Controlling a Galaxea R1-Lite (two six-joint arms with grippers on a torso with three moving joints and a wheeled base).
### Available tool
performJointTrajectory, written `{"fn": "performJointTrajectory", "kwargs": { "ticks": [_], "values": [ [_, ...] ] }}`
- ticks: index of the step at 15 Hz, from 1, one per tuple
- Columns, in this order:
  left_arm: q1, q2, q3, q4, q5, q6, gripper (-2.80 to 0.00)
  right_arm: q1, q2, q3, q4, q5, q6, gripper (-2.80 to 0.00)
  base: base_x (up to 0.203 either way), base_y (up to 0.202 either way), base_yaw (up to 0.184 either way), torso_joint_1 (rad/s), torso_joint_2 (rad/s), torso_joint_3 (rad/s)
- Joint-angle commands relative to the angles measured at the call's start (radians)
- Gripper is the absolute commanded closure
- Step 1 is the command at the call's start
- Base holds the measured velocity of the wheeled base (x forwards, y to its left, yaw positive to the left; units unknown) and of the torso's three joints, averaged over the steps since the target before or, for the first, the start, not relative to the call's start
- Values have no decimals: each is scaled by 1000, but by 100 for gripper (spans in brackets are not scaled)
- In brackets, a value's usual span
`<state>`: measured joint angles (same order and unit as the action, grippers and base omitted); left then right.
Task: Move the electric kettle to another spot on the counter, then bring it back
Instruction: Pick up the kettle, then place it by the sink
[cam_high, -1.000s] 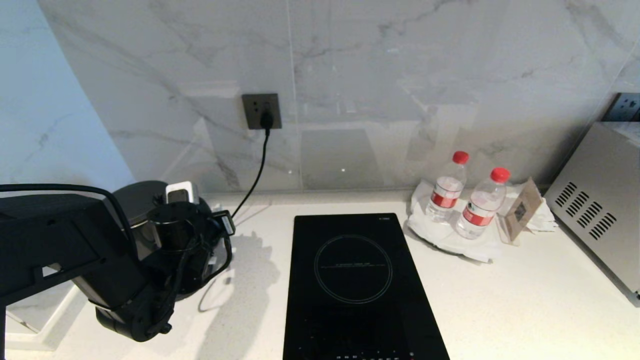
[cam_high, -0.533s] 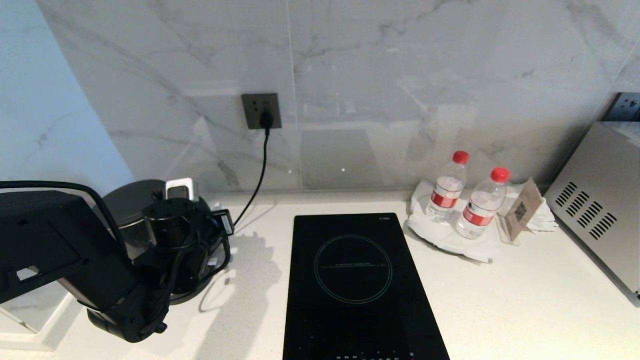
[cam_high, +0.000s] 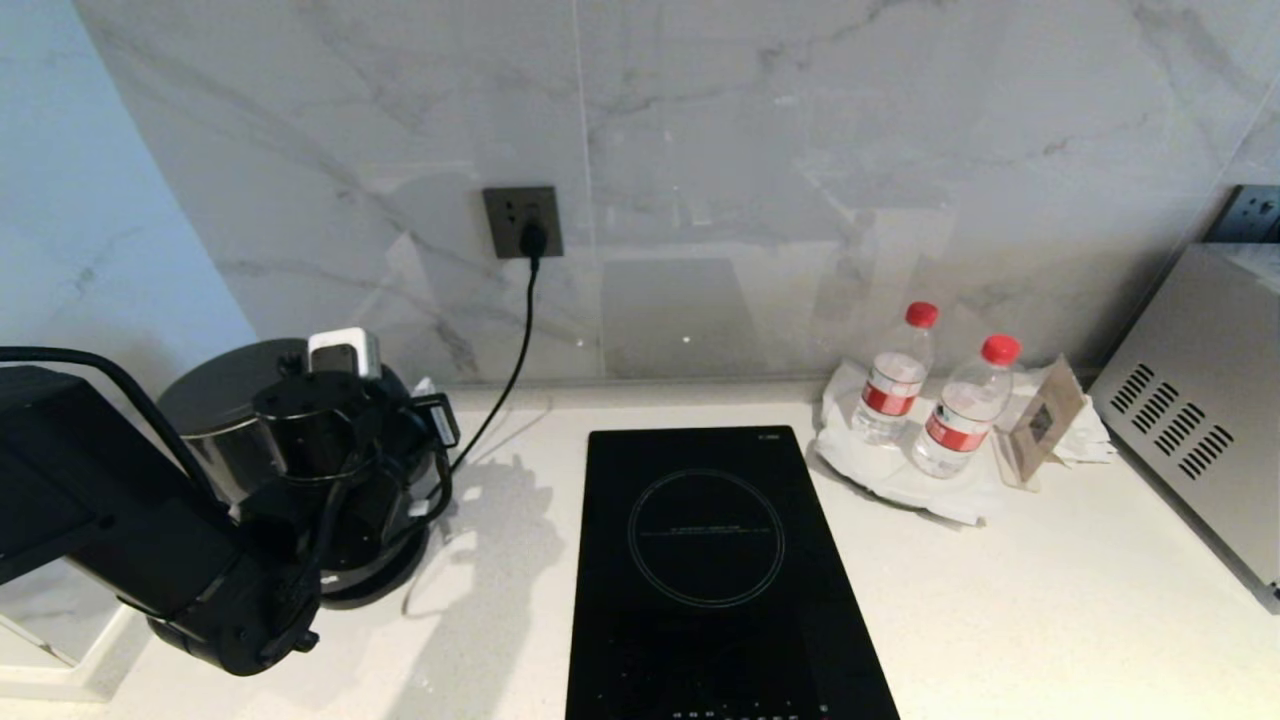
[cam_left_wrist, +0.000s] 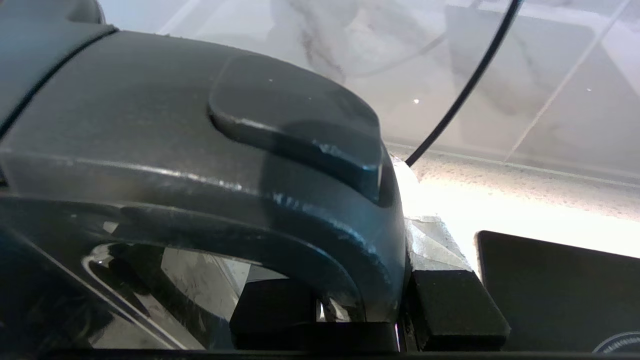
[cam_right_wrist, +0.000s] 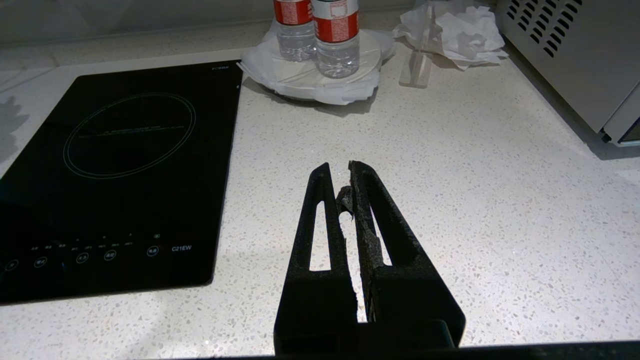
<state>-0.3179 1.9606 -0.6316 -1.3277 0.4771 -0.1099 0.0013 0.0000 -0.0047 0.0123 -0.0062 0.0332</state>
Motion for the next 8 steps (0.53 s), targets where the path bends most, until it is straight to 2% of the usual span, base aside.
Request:
{"fn": "performJointTrajectory", "kwargs": {
  "ticks": [1, 4, 8],
  "values": [
    [0, -20, 15, -7, -8, 10, 0, 0, 2, 0, 0, 0, -1, 0, 0, 0, 0, 0, 0, 0],
    [-1, -53, 46, 10, -13, 10, 0, 0, 2, 0, 0, 0, 1, 0, 0, 0, 0, 0, 0, 0],
    [-10, -174, 167, 40, -80, 8, 0, 0, 2, 0, 0, 0, 1, 0, 0, 0, 0, 0, 0, 0]
  ]
}}
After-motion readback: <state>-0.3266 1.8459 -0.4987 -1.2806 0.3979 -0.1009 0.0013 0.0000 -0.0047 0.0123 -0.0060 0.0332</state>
